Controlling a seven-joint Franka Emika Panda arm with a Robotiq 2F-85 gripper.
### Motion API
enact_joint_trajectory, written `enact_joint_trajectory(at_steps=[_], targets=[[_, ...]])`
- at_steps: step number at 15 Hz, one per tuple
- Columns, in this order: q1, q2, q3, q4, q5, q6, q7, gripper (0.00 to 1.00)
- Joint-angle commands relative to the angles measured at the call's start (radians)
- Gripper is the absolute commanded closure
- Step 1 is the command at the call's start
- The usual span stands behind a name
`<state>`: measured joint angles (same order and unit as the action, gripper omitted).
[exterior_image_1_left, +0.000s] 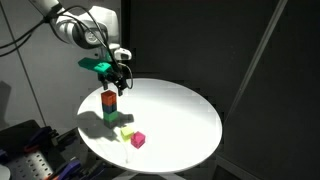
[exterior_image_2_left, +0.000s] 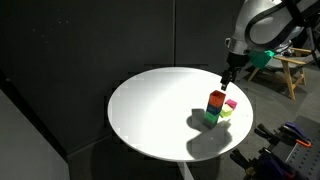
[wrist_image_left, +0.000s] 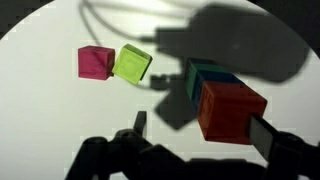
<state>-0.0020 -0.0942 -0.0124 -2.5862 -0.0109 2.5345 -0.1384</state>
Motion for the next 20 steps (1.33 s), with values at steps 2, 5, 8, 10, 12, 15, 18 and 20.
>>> enact_joint_trajectory(at_steps=[2,5,8,10,12,15,18,20], targets=[[0.005,-0.001,0.011,0.017,-0.012,-0.035,0.031,0.0],[0.008,0.001,0.017,0.025,-0.008,-0.052,0.034,0.0],[0.011,0.004,0.022,0.038,-0.003,-0.074,0.043,0.0],[0.012,0.007,0.026,0.047,-0.001,-0.091,0.053,0.0],[0.014,0.009,0.03,0.056,-0.002,-0.108,0.066,0.0],[0.019,0.016,0.038,0.067,-0.007,-0.123,0.09,0.0],[0.024,0.028,0.047,0.079,-0.013,-0.135,0.118,0.0],[0.026,0.039,0.052,0.086,-0.021,-0.133,0.138,0.0]])
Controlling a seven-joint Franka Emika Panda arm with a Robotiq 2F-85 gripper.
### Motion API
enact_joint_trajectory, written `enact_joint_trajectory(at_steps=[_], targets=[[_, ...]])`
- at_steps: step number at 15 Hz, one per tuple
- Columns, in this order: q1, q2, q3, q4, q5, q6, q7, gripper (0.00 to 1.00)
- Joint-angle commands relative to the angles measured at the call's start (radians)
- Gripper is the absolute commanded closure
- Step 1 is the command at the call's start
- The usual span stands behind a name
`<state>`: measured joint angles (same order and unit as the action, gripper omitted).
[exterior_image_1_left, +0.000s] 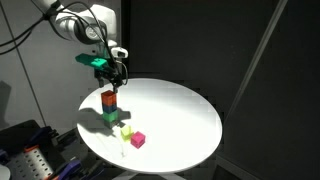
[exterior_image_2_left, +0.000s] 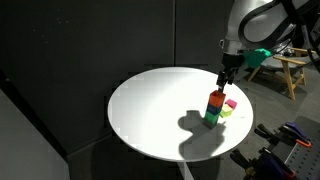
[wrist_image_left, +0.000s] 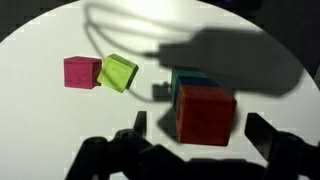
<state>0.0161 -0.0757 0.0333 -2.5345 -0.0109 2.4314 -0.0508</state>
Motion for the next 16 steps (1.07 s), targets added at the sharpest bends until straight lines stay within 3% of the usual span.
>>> enact_joint_trajectory(at_steps=[1,16], targets=[[0.009,0.026,0.008,0.038,-0.024,-0.029,0.061,0.0],[0.025,0.104,0.014,0.064,-0.032,0.007,0.06,0.0]])
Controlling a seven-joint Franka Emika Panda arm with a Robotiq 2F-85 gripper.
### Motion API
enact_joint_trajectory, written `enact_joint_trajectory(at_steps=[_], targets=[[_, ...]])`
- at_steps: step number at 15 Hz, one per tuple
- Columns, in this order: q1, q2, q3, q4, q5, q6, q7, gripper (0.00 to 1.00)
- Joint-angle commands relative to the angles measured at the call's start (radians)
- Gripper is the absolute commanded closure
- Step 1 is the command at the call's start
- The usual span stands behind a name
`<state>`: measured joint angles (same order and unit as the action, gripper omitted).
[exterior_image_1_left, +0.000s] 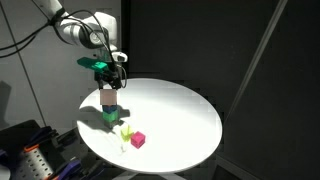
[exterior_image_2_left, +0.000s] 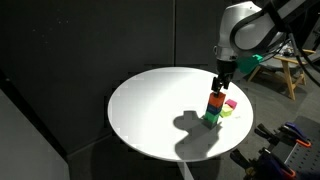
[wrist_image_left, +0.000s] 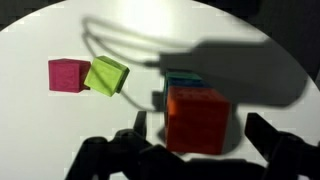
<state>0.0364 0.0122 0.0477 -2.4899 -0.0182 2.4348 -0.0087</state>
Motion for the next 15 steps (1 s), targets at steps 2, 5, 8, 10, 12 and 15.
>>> enact_joint_trajectory(at_steps=[2,5,8,10,12,15], targets=[[0.004,0.022,-0.001,0.021,-0.022,0.013,0.011,0.0],[0.004,0.031,-0.002,0.02,-0.02,0.035,0.004,0.0],[0.003,0.04,-0.002,0.019,-0.017,0.051,-0.001,0.0],[0.002,0.046,-0.003,0.018,-0.013,0.061,-0.005,0.0],[0.002,0.051,-0.004,0.017,-0.012,0.068,-0.009,0.0],[0.0,0.059,-0.005,0.018,-0.01,0.074,-0.01,0.0]])
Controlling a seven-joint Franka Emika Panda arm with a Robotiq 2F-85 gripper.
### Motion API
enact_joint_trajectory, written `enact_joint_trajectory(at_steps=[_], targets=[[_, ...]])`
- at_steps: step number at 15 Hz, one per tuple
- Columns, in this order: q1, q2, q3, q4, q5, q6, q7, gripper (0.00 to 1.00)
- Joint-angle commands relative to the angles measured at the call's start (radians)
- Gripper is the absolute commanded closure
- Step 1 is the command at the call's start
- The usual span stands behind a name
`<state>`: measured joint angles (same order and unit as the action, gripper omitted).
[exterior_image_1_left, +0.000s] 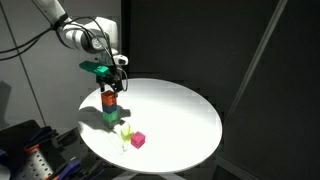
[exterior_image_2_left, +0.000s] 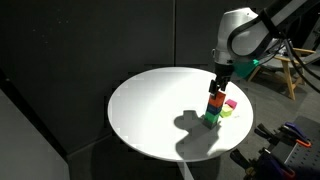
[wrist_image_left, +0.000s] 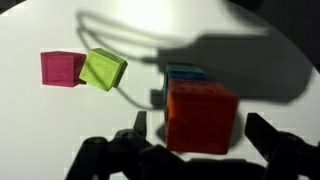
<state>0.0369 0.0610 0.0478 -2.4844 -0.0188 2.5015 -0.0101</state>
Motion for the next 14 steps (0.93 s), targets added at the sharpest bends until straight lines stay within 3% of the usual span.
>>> enact_joint_trajectory(at_steps=[1,3,4,5,10,14], targets=[[0.0,0.012,-0.005,0.012,-0.01,0.009,-0.009,0.0],[0.0,0.016,-0.005,0.012,-0.011,0.012,-0.01,0.0],[0.0,0.018,-0.005,0.012,-0.012,0.015,-0.009,0.25],[0.0,0.02,-0.006,0.012,-0.015,0.019,-0.008,0.26],[0.0,0.028,-0.006,0.016,-0.017,0.02,-0.005,0.66],[0.0,0.018,-0.005,0.019,-0.014,0.007,-0.009,0.72]])
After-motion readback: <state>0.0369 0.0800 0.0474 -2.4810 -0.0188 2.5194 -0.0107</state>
